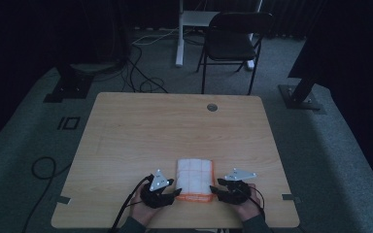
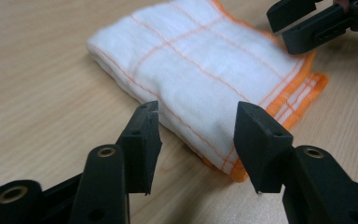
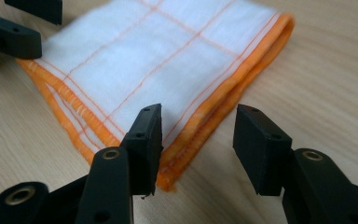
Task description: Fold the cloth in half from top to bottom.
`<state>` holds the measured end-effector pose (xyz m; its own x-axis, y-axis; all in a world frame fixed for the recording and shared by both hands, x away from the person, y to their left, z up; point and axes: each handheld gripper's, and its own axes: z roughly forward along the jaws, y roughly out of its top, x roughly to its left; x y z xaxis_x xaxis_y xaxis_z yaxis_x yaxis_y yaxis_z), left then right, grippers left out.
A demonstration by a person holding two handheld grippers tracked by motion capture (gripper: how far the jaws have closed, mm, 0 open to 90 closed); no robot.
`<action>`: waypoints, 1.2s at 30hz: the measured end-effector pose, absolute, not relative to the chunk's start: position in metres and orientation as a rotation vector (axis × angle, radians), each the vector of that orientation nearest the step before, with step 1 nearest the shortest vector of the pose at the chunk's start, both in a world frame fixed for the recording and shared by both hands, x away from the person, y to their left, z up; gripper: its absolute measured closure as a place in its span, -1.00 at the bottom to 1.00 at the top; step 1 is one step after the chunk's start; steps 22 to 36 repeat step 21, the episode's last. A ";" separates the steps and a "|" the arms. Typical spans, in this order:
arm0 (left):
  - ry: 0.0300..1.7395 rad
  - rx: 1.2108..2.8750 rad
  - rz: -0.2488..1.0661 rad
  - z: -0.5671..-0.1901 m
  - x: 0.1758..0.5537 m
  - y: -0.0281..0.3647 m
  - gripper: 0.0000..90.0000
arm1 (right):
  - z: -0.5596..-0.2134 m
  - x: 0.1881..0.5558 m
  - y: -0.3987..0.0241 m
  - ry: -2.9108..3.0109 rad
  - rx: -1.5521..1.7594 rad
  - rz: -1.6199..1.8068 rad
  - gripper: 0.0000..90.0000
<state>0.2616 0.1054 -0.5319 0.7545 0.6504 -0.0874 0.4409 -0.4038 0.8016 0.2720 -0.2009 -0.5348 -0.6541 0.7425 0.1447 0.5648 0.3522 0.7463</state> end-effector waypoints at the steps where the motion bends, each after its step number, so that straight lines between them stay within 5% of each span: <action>1: 0.825 2.054 0.303 -0.531 0.262 0.107 0.14 | -0.533 0.272 -0.203 2.378 1.182 1.203 0.15; 15: 0.930 2.012 0.350 -0.534 0.274 0.130 0.14 | -0.531 0.285 -0.244 2.199 1.330 1.220 0.15; 36: 0.940 2.015 0.352 -0.536 0.276 0.131 0.14 | -0.532 0.286 -0.245 2.196 1.329 1.211 0.15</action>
